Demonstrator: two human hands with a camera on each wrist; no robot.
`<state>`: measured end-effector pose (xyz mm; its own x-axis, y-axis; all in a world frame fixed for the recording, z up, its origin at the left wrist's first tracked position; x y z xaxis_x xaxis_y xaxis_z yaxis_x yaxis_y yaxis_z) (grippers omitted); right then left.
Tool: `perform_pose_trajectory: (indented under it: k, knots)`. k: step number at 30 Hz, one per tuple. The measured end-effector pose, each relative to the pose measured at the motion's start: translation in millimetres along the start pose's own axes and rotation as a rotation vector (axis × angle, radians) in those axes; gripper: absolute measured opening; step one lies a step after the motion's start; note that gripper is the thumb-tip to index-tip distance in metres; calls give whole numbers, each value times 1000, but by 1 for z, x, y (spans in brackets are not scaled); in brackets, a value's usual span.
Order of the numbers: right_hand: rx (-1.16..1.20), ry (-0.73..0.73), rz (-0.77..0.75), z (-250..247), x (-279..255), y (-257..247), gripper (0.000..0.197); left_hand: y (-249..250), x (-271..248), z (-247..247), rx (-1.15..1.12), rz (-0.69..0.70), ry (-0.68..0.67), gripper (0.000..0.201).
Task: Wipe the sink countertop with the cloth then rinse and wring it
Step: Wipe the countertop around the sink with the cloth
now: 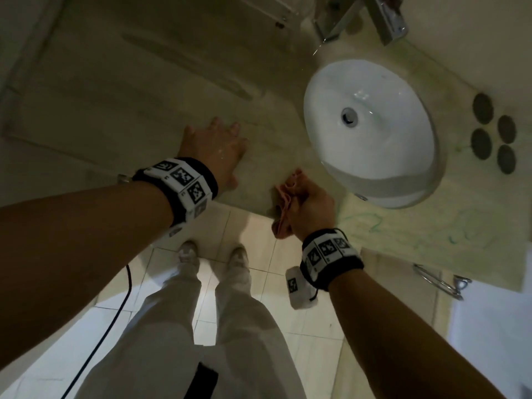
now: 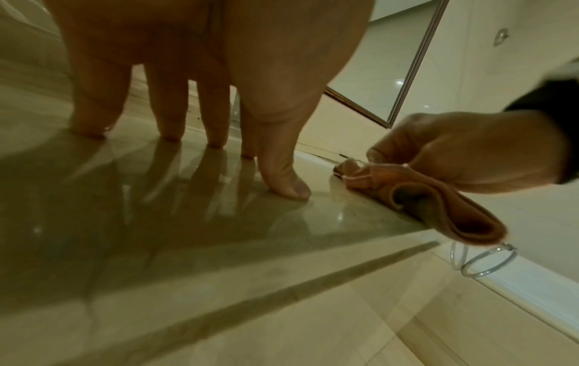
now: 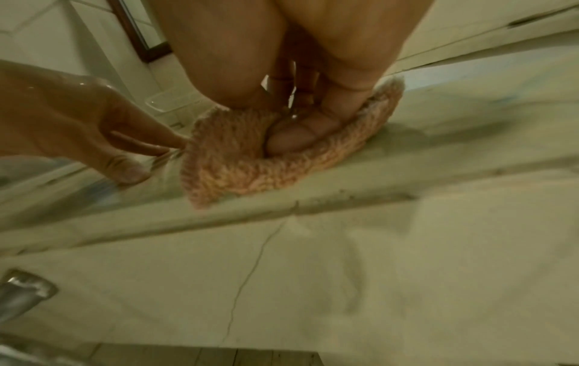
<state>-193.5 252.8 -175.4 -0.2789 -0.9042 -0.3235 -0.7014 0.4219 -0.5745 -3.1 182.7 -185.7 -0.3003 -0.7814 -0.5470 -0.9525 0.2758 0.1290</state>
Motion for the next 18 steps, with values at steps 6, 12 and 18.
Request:
perform_pose_trajectory:
  k: [6,12,18]
  knots:
    - [-70,-15,-31,-1,-5,9,20,22,1,21,-56,94,40,79]
    - [-135,36,-77,-18,22,11,27,55,-1,17,-50,96,99,67]
    - [-231,37,-41,-47,70,22,12,60,0,19,-86,54,59,68]
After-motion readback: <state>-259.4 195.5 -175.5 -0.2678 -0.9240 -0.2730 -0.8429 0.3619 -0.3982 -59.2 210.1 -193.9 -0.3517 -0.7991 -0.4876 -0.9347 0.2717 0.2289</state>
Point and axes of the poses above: each hand's wrist, its own x-axis towards the middle knuckle, its own z-axis out of the palm, y = z × x, the point moved 4 cm from there along x, towards the middle knuckle, and after that the axes turned 1 degree about y, right-handed, at the moved point
